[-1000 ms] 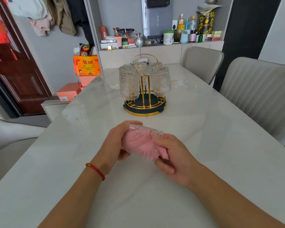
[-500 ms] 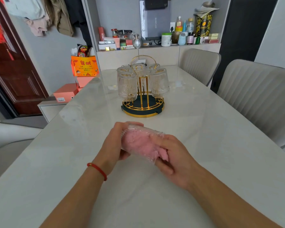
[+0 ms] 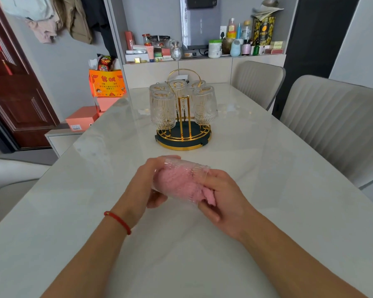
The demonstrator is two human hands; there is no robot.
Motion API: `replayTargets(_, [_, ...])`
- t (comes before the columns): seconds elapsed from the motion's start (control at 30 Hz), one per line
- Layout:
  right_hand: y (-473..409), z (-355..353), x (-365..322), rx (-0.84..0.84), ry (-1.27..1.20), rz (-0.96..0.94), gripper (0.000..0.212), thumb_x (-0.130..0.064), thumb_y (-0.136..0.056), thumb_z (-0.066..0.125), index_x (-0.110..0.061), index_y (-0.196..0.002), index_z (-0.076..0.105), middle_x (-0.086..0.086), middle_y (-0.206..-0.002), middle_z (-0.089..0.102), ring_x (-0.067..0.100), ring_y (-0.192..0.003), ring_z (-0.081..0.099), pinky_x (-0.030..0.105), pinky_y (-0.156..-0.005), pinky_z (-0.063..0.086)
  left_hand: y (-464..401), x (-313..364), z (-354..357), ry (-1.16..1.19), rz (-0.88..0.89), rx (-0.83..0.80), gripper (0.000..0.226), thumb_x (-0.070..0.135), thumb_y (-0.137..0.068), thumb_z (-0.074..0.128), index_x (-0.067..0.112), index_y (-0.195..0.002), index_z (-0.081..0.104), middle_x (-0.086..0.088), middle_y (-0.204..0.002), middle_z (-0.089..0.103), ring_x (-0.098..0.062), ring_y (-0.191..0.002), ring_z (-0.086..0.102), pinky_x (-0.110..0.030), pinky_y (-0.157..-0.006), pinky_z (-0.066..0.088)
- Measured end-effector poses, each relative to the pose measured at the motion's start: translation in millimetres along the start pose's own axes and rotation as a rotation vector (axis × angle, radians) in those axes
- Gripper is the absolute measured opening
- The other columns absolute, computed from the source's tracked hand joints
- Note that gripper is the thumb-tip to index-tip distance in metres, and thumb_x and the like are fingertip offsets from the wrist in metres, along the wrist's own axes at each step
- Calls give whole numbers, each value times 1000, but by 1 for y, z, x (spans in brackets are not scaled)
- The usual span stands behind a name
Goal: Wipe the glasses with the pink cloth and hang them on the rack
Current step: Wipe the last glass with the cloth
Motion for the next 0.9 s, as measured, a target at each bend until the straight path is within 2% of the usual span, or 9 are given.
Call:
replayTargets(0.1, [-1, 2, 1, 7, 284, -90, 46, -14, -104, 53, -2, -59, 57, 3, -36, 36, 13, -28, 29, 24, -38, 22, -3, 0, -1, -23, -157, 105, 61, 63, -97, 41, 13, -103, 75, -11, -60, 39, -18, -39, 31, -16, -43, 25])
replayTargets(0.2, [-2, 4, 12, -33, 56, -2, 38, -15, -101, 56, 20, -90, 57, 17, -51, 38, 9, -28, 27, 19, -34, 20, -1, -5, 8, -95, 12, 291, 43, 34, -104, 40, 16, -90, 77, -3, -60, 48, -13, -43, 37, -19, -42, 29])
replayTargets(0.33, [3, 7, 7, -131, -413, 84, 23, -9, -89, 55, 2, -86, 75, 13, -66, 64, 4, -29, 38, 14, -30, 8, 2, -3, 8, -97, 341, 240, 41, 36, -98, 38, 28, -92, 78, -2, -77, 59, -14, -61, 49, -22, -42, 37])
replayTargets(0.43, [1, 0, 1, -107, -184, 42, 25, -12, -99, 52, 10, -95, 64, 3, -52, 58, 5, -28, 36, 18, -30, 11, -2, -3, 2, -22, 102, 86, 54, 51, -79, 36, 27, -106, 76, -13, -107, 68, -31, -86, 64, -31, -60, 48])
replayTargets(0.5, [-3, -3, 2, -87, 117, 11, 45, -21, -103, 54, 21, -87, 55, 1, -40, 43, 9, -26, 30, 16, -32, 15, -1, -6, 1, 99, -41, -16, 53, 42, -88, 34, 12, -104, 75, -15, -99, 69, -26, -71, 62, -28, -54, 42])
replayTargets(0.57, [-5, -3, 8, -63, 249, -30, 55, -26, -104, 54, 25, -82, 49, 7, -41, 38, 12, -27, 27, 17, -34, 18, 0, -7, 4, 96, -96, 116, 43, 39, -92, 41, 11, -92, 74, -13, -82, 65, -22, -60, 52, -24, -48, 37])
replayTargets(0.67, [-3, 1, 13, -73, -25, 25, 35, -19, -99, 60, 16, -98, 57, 20, -67, 42, 7, -29, 24, 16, -28, 18, 0, -10, 6, -88, 214, 306, 42, 42, -82, 40, 22, -78, 77, 0, -78, 73, -17, -71, 65, -32, -49, 52])
replayTargets(0.77, [0, 7, 13, -149, -433, 93, 24, -10, -81, 71, 6, -98, 65, 18, -81, 56, 4, -31, 37, 11, -25, 20, -3, -14, -1, -71, 529, 215, 51, 45, -85, 38, 15, -89, 78, -5, -97, 76, -21, -94, 69, -36, -74, 59])
replayTargets(0.9, [0, 7, 3, -55, -223, 54, 22, -9, -100, 50, 6, -99, 66, 8, -64, 63, 4, -27, 34, 15, -25, 14, -5, -11, -7, -178, 301, 172, 46, 46, -91, 36, 28, -93, 78, -9, -78, 66, -22, -67, 57, -30, -49, 47])
Point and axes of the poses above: each hand's wrist, its own y-axis away from the middle knuckle, its own z-axis out of the palm, x = y × z, the point moved 1 cm from there along -y, towards the middle knuckle
